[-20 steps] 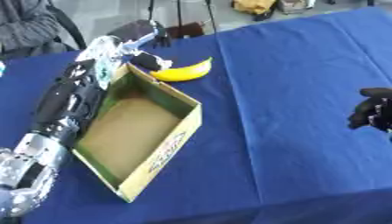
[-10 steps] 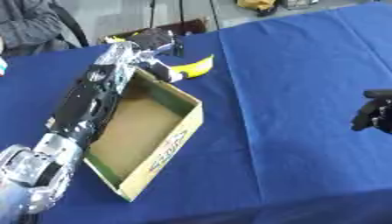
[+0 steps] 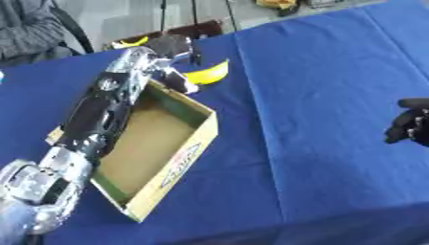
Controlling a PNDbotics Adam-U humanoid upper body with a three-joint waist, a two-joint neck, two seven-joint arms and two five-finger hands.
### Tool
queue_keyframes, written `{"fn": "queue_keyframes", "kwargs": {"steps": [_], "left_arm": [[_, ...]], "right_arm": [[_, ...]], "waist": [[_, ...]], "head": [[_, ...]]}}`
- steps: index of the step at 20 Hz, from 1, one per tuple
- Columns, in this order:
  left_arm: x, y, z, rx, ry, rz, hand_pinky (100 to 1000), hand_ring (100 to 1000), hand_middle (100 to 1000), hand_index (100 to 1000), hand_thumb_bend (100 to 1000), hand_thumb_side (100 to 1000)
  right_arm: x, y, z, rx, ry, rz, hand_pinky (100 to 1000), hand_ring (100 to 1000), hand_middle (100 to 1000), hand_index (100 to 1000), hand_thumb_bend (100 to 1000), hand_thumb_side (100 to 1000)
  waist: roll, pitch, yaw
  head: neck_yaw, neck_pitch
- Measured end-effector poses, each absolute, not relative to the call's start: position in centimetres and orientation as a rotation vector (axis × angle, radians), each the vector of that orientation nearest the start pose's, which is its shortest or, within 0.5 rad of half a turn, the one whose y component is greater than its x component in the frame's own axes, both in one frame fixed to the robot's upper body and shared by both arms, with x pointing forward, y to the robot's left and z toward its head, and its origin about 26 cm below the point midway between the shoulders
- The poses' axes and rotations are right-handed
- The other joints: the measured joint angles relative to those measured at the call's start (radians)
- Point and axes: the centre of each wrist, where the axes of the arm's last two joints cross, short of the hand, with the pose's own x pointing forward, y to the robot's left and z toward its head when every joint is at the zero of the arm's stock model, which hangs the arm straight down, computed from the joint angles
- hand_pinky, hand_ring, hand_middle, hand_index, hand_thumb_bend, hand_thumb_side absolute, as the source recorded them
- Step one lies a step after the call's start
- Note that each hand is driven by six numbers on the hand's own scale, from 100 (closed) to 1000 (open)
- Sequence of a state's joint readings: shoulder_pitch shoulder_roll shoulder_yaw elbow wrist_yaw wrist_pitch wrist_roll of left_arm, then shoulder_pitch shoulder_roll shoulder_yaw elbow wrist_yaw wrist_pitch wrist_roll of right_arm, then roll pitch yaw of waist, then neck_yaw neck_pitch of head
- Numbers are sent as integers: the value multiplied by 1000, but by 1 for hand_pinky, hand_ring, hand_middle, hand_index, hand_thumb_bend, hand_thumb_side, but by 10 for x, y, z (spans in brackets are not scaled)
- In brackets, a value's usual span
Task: Pick up objects on the table and place them in the box.
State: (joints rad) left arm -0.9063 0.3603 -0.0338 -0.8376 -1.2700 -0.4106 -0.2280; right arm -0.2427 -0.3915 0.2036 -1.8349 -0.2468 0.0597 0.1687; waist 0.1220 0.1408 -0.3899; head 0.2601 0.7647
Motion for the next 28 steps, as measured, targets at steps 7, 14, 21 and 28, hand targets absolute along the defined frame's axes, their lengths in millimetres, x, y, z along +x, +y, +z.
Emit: {"fn": "queue_keyframes", "kwargs": {"steps": [7,14,21,28], "left_arm": [[481,282,151,1018,-1376,-1711,580,585,593,715,458,499],[481,292,149,988,-1344,-1708,591,602,618,732,460,566],[480,300,150,974,-1318,-1693,594,607,622,738,455,571],[480,301,151,974,-1311,-1682,589,602,618,742,455,589]], "right_arm": [[311,-240,132,267,-1874,566,562,569,540,763,100,1000],[312,-239,134,272,-1878,568,563,569,539,763,100,1000],[314,-236,136,280,-1886,571,562,569,539,763,100,1000],[315,-235,139,281,-1894,577,562,569,538,763,100,1000]], "waist": [[5,-6,-8],[11,-6,-18],[20,-4,-34],[31,17,-46]], "head": [[-5,0],[4,0],[21,0],[32,0]]}}
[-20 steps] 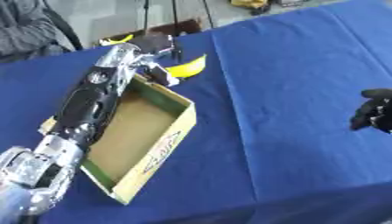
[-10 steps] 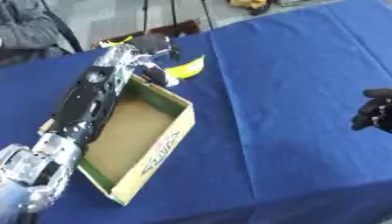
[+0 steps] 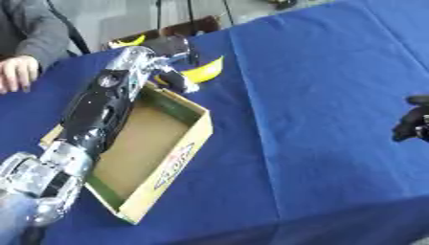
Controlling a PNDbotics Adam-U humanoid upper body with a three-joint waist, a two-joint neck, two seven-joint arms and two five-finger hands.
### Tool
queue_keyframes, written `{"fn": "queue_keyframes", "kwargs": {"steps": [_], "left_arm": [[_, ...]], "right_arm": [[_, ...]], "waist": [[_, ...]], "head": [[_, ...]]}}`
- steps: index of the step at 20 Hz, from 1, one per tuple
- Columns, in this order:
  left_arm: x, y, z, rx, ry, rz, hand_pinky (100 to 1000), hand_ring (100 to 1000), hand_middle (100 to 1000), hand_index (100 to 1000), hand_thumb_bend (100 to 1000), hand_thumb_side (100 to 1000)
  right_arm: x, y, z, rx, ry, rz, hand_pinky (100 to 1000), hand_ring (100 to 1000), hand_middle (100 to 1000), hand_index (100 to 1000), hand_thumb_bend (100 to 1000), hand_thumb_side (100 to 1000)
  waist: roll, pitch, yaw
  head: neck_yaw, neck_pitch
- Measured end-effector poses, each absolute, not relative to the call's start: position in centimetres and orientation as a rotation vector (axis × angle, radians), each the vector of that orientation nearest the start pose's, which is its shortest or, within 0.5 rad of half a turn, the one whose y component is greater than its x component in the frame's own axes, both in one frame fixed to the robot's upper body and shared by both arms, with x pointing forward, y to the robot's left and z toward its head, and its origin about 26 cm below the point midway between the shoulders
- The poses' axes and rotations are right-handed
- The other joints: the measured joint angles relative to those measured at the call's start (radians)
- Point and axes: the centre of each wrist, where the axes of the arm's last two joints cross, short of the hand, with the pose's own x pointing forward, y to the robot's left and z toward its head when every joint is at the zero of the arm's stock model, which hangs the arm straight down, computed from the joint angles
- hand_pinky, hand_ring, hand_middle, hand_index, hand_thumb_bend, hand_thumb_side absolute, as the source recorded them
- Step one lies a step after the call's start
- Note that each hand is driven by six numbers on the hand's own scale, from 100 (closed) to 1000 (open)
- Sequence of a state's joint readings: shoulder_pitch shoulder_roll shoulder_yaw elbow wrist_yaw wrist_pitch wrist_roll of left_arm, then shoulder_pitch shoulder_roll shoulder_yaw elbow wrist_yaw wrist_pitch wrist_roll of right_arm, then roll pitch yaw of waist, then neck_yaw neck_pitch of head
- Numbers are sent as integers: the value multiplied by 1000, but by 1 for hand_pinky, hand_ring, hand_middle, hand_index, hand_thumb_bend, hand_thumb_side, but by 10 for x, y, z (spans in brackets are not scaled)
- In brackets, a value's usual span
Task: Pick up objects on the table and place them in the box.
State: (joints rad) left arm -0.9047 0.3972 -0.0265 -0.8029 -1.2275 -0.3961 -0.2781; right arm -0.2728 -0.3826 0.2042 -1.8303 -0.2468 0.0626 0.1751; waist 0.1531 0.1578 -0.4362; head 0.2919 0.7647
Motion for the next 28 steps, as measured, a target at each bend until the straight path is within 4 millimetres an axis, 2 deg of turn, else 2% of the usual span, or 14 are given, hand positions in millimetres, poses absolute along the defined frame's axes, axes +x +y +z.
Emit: {"fn": "queue_keyframes", "kwargs": {"steps": [11,20,22,26,28], "left_arm": [[480,307,145,958,-1261,-1646,525,552,589,728,388,633],[479,310,139,906,-1237,-1575,493,528,580,722,344,620],[479,311,139,906,-1230,-1563,474,512,560,694,292,557],[479,311,139,902,-1217,-1557,439,469,502,631,100,338],[479,311,139,901,-1214,-1556,439,462,491,615,100,291]], "right_arm": [[315,-235,139,273,-1896,582,562,569,537,763,100,1000],[315,-235,139,273,-1897,582,562,570,536,763,100,1000],[315,-235,139,274,-1897,582,562,570,536,763,100,1000],[315,-235,139,275,-1898,583,562,570,536,763,100,1000],[315,-235,139,275,-1898,583,563,570,536,763,100,1000]], "waist": [[2,15,-2],[-4,19,1],[-8,22,2],[-9,22,5],[-9,22,6]], "head": [[1,0],[0,0],[0,0],[-2,-1],[-3,-1]]}}
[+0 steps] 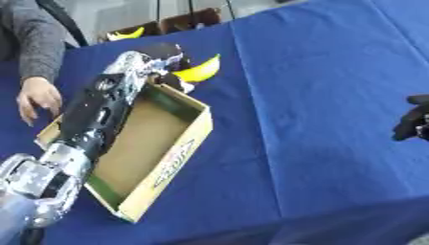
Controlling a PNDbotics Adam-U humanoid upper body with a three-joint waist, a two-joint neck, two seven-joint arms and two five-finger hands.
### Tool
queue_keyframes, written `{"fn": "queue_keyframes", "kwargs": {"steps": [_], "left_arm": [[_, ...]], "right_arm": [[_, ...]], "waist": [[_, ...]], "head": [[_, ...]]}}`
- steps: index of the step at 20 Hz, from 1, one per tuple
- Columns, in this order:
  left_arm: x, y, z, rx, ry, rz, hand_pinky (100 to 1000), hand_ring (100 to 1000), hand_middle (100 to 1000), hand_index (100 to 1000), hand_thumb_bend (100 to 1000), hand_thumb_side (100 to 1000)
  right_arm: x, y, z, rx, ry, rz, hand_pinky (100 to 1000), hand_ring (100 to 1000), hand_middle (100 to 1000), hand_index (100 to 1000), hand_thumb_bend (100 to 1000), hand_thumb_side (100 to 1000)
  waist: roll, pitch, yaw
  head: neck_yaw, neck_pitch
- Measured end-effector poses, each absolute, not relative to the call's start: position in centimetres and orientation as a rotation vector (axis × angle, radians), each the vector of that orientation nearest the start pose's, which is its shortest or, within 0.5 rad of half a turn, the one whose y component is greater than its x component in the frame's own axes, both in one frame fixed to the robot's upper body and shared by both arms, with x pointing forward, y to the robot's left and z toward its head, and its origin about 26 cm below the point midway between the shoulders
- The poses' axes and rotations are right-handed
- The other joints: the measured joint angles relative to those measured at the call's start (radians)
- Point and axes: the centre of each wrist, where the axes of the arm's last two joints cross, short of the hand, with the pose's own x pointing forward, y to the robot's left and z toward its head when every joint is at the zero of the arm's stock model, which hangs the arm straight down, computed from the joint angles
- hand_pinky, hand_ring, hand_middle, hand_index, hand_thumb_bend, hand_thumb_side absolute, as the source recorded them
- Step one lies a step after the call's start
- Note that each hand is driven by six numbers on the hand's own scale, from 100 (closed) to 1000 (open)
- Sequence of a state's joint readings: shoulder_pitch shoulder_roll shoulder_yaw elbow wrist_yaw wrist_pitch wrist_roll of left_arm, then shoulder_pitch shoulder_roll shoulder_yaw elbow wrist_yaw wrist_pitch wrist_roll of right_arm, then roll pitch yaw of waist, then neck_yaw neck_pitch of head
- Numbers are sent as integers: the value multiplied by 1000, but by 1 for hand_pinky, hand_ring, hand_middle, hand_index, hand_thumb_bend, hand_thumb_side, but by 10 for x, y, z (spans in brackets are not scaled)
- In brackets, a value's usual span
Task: Pick up objects on the table and place them in the box.
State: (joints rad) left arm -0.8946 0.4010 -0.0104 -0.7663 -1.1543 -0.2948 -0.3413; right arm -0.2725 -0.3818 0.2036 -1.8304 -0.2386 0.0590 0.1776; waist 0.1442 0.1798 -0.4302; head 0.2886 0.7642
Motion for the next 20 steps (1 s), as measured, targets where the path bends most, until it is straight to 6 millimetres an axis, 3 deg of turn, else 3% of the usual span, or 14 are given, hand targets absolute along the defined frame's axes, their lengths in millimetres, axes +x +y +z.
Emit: {"fn": "queue_keyframes", "kwargs": {"steps": [4,9,20], "left_arm": [[478,311,140,903,-1214,-1559,427,442,468,585,100,198],[477,312,142,913,-1216,-1563,374,393,418,527,100,198],[476,316,150,967,-1268,-1539,355,370,393,501,100,215]], "right_arm": [[315,-235,139,275,-1899,584,563,570,536,763,100,1000],[315,-235,139,275,-1900,584,563,571,535,763,100,1000],[314,-236,137,275,-1897,577,563,571,535,763,100,1000]], "waist": [[-5,0,6],[-6,0,10],[-13,-3,18]], "head": [[-2,0],[-8,-1],[-9,-1]]}}
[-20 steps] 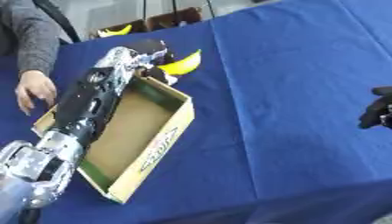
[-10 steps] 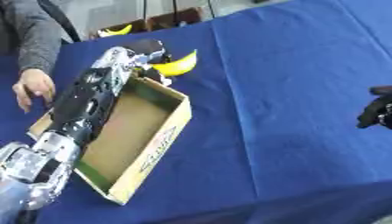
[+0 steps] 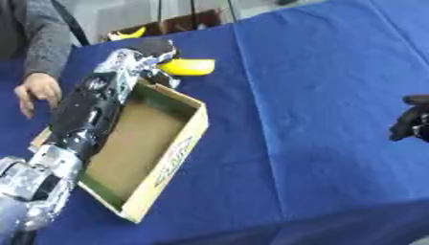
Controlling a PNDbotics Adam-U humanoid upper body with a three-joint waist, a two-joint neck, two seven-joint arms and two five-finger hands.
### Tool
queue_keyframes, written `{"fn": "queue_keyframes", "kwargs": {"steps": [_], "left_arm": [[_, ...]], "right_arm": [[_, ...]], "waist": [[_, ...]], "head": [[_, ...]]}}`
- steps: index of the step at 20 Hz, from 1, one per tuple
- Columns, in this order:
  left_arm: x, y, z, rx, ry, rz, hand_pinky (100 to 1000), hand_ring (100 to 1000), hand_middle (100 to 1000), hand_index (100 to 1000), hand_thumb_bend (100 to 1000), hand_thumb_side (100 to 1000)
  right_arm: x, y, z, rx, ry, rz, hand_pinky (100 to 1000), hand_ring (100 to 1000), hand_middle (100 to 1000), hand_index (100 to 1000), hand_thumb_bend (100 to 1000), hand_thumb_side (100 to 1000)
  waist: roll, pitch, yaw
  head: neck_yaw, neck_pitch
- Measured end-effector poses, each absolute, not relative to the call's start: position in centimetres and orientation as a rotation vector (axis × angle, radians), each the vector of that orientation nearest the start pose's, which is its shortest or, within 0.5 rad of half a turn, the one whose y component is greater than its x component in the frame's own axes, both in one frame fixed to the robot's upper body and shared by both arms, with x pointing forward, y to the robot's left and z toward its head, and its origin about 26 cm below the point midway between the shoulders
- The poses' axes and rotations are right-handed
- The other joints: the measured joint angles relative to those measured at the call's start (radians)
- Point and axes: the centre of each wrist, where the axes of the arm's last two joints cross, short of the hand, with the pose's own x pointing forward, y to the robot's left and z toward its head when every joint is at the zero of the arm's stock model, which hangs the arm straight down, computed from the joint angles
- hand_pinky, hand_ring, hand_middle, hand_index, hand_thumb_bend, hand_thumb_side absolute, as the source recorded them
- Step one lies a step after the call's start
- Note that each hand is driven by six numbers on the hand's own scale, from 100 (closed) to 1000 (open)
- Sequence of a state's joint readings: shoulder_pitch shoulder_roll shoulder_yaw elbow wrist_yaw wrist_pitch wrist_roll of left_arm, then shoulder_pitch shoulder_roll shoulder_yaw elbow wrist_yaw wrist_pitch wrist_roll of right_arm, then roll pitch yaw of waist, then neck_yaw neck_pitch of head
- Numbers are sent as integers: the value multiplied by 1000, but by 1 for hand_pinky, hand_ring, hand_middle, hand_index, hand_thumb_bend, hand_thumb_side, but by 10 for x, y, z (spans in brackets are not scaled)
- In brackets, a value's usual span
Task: Pick up objects on the table and place them in the box.
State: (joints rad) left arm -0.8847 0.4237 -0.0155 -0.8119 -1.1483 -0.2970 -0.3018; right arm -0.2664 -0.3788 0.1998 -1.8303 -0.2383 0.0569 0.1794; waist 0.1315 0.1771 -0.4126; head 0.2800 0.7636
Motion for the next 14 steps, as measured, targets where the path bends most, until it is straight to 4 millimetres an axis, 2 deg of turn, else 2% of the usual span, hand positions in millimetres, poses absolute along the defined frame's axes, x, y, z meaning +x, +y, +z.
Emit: {"fn": "queue_keyframes", "kwargs": {"steps": [8,14], "left_arm": [[476,314,159,975,-1315,-1524,349,365,389,507,100,239],[474,319,171,969,-1355,-1498,333,352,378,500,100,257]], "right_arm": [[314,-236,136,277,-1896,572,563,572,534,763,100,1000],[314,-236,136,278,-1896,571,563,572,534,763,100,1000]], "waist": [[-5,-4,1],[-15,-9,9]], "head": [[0,0],[-1,0]]}}
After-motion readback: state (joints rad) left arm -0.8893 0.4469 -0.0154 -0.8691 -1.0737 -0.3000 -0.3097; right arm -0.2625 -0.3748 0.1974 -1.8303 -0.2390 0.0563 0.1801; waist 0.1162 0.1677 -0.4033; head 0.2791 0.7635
